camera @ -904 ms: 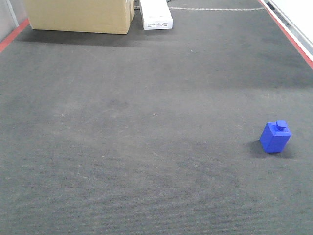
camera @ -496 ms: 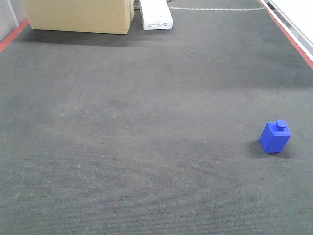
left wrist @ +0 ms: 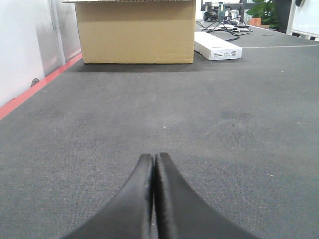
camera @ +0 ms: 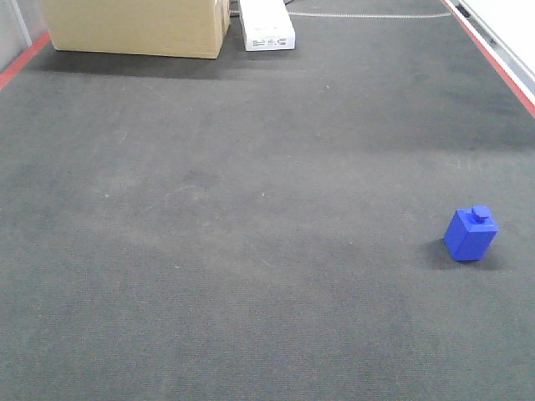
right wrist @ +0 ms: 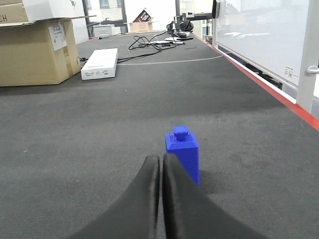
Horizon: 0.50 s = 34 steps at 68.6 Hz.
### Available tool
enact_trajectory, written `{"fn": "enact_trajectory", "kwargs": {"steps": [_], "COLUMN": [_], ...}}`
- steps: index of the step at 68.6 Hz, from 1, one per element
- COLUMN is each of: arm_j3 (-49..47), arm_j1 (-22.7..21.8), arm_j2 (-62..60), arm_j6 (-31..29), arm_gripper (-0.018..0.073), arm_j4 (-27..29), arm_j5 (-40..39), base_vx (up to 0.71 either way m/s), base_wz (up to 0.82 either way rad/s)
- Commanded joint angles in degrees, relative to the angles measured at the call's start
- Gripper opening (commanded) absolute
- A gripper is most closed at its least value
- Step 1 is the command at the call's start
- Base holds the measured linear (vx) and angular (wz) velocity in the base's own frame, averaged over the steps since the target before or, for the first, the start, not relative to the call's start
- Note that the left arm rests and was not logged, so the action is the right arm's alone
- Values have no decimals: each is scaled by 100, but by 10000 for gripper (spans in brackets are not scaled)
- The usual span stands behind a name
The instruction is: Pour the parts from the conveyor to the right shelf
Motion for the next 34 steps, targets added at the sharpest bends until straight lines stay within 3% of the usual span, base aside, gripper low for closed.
{"fn": "enact_trajectory", "kwargs": {"steps": [1,9,25,34], "arm_j3": [3,3,-90,-571], "arm_j1": [-1,-1,-1,-1], "arm_j2": [-100,-100,-100,-100], "arm_j6": [-4,-4,-39,-190], "arm_gripper": [-11,-11,-9,-6], "arm_j4": [-28,-28,-28,-28], "arm_j5": [-407,-606,-2721,-3061], "base_vx": [0,0,0,0], "base_wz": [0,0,0,0]}}
